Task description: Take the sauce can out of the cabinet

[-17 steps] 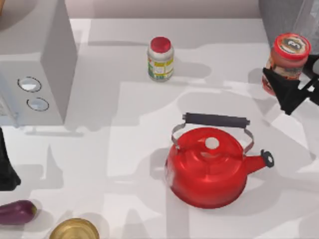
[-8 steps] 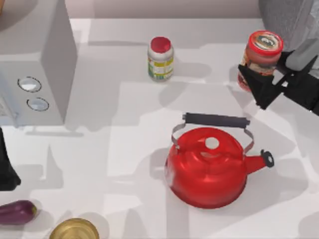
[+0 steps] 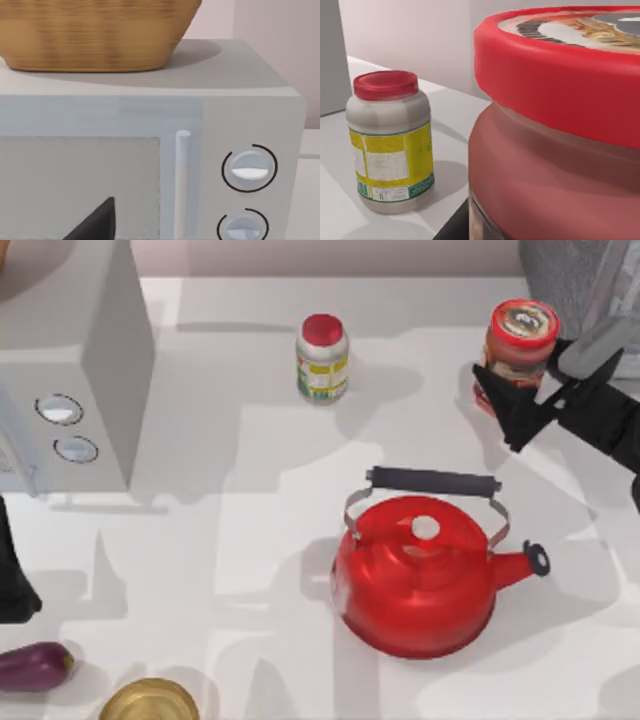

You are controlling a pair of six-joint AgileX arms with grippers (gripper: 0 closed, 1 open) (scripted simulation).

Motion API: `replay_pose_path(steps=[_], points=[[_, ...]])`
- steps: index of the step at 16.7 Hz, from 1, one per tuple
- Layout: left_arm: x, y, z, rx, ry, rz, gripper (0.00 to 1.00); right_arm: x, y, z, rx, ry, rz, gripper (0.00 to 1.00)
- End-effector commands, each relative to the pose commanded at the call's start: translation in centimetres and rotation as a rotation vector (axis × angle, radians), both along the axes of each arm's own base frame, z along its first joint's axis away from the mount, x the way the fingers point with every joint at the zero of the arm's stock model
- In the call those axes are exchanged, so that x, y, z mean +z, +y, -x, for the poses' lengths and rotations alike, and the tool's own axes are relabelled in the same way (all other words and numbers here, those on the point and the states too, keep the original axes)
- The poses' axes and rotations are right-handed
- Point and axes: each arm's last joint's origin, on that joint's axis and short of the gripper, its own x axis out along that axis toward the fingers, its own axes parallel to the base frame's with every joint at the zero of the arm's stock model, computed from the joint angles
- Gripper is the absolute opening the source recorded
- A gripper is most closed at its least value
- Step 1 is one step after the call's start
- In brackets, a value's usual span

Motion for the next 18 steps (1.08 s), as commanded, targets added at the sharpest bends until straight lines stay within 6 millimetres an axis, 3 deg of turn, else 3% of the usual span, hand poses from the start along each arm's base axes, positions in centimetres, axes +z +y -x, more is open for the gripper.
replay_pose_path(steps=[2,15,18], points=[[0.00,0.00,0.00,0.000,0.000,0.000,1.00,0.00,0.00,0.00,0.000,0.000,0.000,0.00],[0.00,0.00,0.00,0.000,0.000,0.000,1.00,0.00,0.00,0.00,0.000,0.000,0.000,0.98],[0.00,0.00,0.00,0.000,0.000,0.000,1.00,0.00,0.00,0.00,0.000,0.000,0.000,1.00]])
